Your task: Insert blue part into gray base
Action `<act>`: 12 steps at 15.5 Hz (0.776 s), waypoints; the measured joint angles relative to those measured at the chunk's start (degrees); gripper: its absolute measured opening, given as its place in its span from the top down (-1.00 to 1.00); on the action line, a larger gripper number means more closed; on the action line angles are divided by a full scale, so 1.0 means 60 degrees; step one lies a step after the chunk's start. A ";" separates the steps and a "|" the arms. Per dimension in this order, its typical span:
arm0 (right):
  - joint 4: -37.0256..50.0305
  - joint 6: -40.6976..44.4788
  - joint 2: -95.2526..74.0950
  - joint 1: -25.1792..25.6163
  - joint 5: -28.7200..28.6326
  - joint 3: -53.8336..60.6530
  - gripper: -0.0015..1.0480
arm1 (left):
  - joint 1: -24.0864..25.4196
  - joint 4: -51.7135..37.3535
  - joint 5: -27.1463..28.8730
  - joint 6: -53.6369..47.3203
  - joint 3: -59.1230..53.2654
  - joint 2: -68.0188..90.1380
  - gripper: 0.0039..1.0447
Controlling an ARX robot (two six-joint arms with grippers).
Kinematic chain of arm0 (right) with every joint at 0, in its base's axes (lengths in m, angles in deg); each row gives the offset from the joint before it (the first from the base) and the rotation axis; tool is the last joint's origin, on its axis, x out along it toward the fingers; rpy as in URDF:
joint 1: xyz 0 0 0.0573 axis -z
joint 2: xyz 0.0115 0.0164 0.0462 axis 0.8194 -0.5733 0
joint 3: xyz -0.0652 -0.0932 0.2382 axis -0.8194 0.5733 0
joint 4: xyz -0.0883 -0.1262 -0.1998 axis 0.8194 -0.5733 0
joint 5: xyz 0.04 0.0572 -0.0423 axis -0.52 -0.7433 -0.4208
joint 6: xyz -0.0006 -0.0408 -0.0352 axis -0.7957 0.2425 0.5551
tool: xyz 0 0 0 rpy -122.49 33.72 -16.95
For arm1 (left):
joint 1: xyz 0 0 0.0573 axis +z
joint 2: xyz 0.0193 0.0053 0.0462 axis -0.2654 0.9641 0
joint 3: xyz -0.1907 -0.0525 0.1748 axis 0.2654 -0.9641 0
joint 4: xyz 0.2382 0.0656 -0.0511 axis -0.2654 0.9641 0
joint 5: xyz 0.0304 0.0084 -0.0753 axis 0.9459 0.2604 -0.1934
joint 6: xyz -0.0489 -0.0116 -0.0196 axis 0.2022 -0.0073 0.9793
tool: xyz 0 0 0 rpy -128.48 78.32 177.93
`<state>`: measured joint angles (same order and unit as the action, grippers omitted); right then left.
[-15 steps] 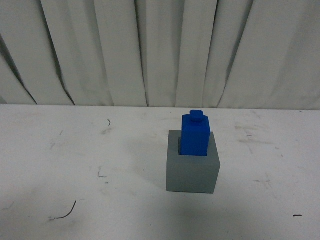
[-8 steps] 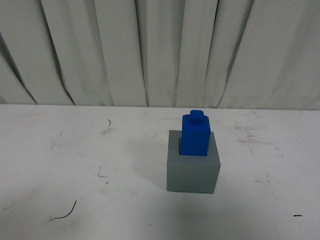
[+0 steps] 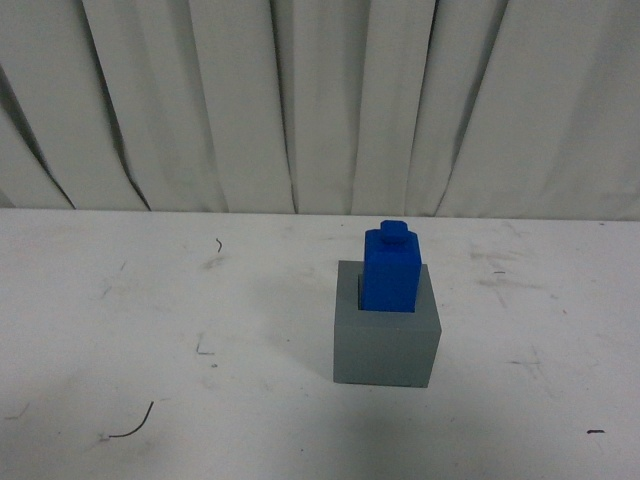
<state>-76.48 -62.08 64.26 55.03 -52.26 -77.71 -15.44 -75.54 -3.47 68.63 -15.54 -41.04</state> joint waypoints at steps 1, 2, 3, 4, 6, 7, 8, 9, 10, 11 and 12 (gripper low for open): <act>0.0000 0.0000 0.0000 0.0000 0.0000 0.0000 0.96 | 0.0000 0.0000 -0.0004 0.0000 0.0000 0.0000 -0.88; 0.0000 0.0000 0.0000 0.0000 0.0000 0.0000 0.96 | 0.0000 0.0000 -0.0004 0.0004 0.0000 0.0000 -0.88; 0.0000 0.0000 0.0000 0.0000 0.0000 0.0000 0.96 | 0.0000 0.0000 0.0000 0.0004 0.0000 0.0000 -0.88; 0.0000 0.0004 0.0000 0.0000 0.0000 0.0000 0.92 | 0.0000 0.0000 0.0000 0.0004 0.0000 0.0000 -0.88; 0.0000 0.0000 0.0000 0.0000 0.0000 0.0000 0.48 | 0.0000 0.0000 0.0000 0.0000 0.0000 0.0000 -0.88; 0.0000 0.0000 0.0000 0.0000 0.0000 0.0000 0.25 | 0.0000 0.0000 0.0000 0.0000 0.0000 0.0000 -0.88; 0.0000 0.0000 0.0000 0.0000 0.0000 0.0000 0.02 | 0.0000 0.0000 -0.0004 0.0004 0.0000 0.0000 -0.88; 0.0000 0.0004 0.0000 0.0000 0.0000 0.0000 -0.22 | 0.0000 0.0000 0.0000 0.0004 0.0000 0.0000 -0.88; 0.0000 0.0000 0.0000 0.0000 0.0000 0.0000 -0.47 | 0.0000 0.0000 0.0000 0.0004 0.0000 0.0000 -0.88; 0.0000 0.0000 0.0000 0.0000 0.0000 0.0000 -0.80 | 0.0000 0.0000 -0.0004 0.0004 0.0000 0.0000 -0.88; 0.0000 -0.0025 0.0000 0.0000 0.0000 0.0000 -0.90 | 0.0000 0.0000 0.0000 0.0004 0.0000 0.0000 -0.88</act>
<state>-76.48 -62.24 64.26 55.03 -52.26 -77.71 -15.44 -75.54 -3.47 68.65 -15.54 -41.04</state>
